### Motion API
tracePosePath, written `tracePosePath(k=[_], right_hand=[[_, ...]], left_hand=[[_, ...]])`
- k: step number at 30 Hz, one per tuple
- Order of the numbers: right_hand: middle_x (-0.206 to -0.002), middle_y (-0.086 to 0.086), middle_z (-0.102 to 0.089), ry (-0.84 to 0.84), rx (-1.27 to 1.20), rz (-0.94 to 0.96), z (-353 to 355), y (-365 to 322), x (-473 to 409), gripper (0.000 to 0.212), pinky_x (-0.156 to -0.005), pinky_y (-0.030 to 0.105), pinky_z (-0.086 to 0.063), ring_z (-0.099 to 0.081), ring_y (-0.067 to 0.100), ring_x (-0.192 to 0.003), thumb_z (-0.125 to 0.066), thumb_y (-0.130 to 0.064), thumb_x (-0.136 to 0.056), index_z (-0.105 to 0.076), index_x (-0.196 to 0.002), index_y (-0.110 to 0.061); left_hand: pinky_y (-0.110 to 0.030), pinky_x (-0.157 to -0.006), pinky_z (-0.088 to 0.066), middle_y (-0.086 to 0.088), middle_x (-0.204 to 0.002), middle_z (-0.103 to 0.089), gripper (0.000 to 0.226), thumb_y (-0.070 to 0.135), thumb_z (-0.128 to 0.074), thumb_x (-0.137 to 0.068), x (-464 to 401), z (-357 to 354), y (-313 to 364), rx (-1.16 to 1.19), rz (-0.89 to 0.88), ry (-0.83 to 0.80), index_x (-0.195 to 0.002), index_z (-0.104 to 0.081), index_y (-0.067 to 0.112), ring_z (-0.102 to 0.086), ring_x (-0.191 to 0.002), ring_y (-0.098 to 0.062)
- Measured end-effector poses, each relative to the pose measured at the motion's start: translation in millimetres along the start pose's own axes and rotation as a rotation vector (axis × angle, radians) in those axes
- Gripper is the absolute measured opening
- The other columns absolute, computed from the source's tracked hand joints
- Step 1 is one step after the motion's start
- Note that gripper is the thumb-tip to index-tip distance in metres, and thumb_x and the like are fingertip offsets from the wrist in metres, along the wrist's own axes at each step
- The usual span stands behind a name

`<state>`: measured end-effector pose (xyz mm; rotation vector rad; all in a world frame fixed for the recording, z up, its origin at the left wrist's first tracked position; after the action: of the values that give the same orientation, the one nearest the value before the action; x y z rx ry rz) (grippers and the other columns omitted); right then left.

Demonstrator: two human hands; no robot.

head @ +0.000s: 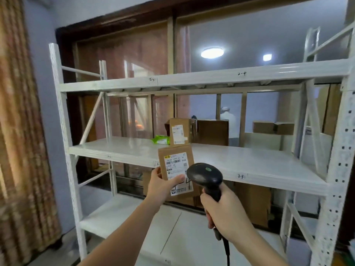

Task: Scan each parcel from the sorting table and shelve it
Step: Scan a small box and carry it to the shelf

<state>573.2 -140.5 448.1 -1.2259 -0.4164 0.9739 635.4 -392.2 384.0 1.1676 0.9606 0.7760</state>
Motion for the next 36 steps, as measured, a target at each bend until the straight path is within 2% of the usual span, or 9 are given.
tracePosePath(k=[4, 8, 18, 23, 25, 28, 32, 34, 36], right_hand=[[-0.058, 0.001, -0.054, -0.029, -0.014, 0.02, -28, -6, -39, 0.007, -0.042, 0.023, -0.042, -0.05, 0.012, -0.044, -0.054, -0.019, -0.098, -0.056, -0.098, -0.025], [-0.055, -0.002, -0.054, -0.048, -0.013, 0.038, -52, -7, -84, 0.006, -0.042, 0.02, -0.043, -0.049, 0.007, -0.041, -0.055, -0.02, -0.099, -0.054, -0.096, -0.026], [-0.051, -0.002, -0.054, 0.044, 0.05, 0.12, -71, 6, -203, 0.004, -0.054, 0.026, -0.054, -0.053, 0.01, -0.043, -0.055, -0.022, -0.097, -0.054, -0.093, -0.024], [-0.052, -0.002, -0.056, 0.099, 0.089, 0.081, -70, 17, -242, 0.005, -0.055, 0.029, -0.053, -0.055, 0.012, -0.045, -0.055, -0.02, -0.095, -0.057, -0.094, -0.024], [-0.053, -0.001, -0.056, 0.12, 0.093, 0.052, -71, 21, -254, 0.005, -0.056, 0.03, -0.055, -0.055, 0.013, -0.045, -0.055, -0.02, -0.095, -0.057, -0.095, -0.024], [-0.055, -0.001, -0.056, 0.156, 0.088, 0.019, -73, 25, -271, 0.004, -0.055, 0.027, -0.054, -0.055, 0.011, -0.044, -0.055, -0.02, -0.096, -0.057, -0.096, -0.023], [-0.055, -0.002, -0.056, 0.205, 0.112, -0.003, -80, 27, -293, 0.004, -0.056, 0.027, -0.054, -0.055, 0.009, -0.046, -0.055, -0.019, -0.096, -0.058, -0.095, -0.021], [-0.056, -0.001, -0.057, 0.236, 0.12, -0.009, -84, 28, -304, 0.004, -0.058, 0.032, -0.056, -0.056, 0.011, -0.047, -0.055, -0.019, -0.095, -0.059, -0.095, -0.02], [-0.058, 0.0, -0.056, 0.254, 0.107, -0.025, -91, 29, -315, 0.005, -0.056, 0.031, -0.056, -0.055, 0.01, -0.047, -0.056, -0.018, -0.096, -0.059, -0.096, -0.021]], left_hand=[[-0.045, -0.096, -0.059, 0.009, -0.12, -0.071, 0.099, 0.051, -0.098, -0.058, -40, 21, 3, 0.013, -0.015, 0.031, -0.137, -0.044, 0.029, -0.07, -0.108, -0.014], [-0.048, -0.103, -0.056, 0.003, -0.128, -0.068, 0.097, 0.038, -0.096, -0.067, -89, 33, 7, 0.025, -0.041, 0.043, -0.145, -0.04, 0.023, -0.067, -0.116, -0.02], [-0.046, -0.101, -0.057, 0.01, -0.122, -0.07, 0.099, 0.043, -0.097, -0.063, -219, 30, 15, -0.02, -0.146, -0.004, -0.144, -0.042, 0.025, -0.069, -0.112, -0.014], [-0.044, -0.098, -0.058, 0.011, -0.113, -0.072, 0.085, 0.037, -0.097, -0.067, -272, 11, 10, -0.024, -0.124, -0.077, -0.135, -0.047, 0.027, -0.071, -0.104, -0.012], [-0.046, -0.102, -0.056, 0.01, -0.114, -0.074, 0.092, 0.045, -0.099, -0.06, -293, 3, 6, -0.047, -0.123, -0.124, -0.135, -0.049, 0.027, -0.071, -0.107, -0.013], [-0.049, -0.105, -0.054, 0.012, -0.116, -0.074, 0.118, 0.063, -0.098, -0.039, -326, -7, -8, -0.041, -0.102, -0.184, -0.139, -0.046, 0.027, -0.07, -0.11, -0.013], [-0.05, -0.11, -0.049, 0.008, -0.119, -0.067, 0.093, 0.027, -0.097, -0.067, -350, -19, -13, -0.012, -0.065, -0.256, -0.138, -0.037, 0.02, -0.064, -0.119, -0.02], [-0.052, -0.111, -0.049, 0.004, -0.123, -0.066, 0.083, 0.023, -0.096, -0.07, -364, -23, -15, -0.032, -0.058, -0.297, -0.128, -0.036, 0.026, -0.062, -0.122, -0.023], [-0.051, -0.11, -0.049, 0.001, -0.13, -0.066, 0.085, 0.024, -0.095, -0.07, -379, -28, -17, -0.034, -0.055, -0.334, -0.132, -0.038, 0.025, -0.063, -0.124, -0.024]])
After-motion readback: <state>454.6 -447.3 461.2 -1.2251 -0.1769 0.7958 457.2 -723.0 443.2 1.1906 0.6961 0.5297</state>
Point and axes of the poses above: each hand's wrist, its own x-axis away from the middle knuckle, its own z-axis out of the back of the hand, y = z × x, the point moved 5 cm from there along -x, towards the middle knuckle
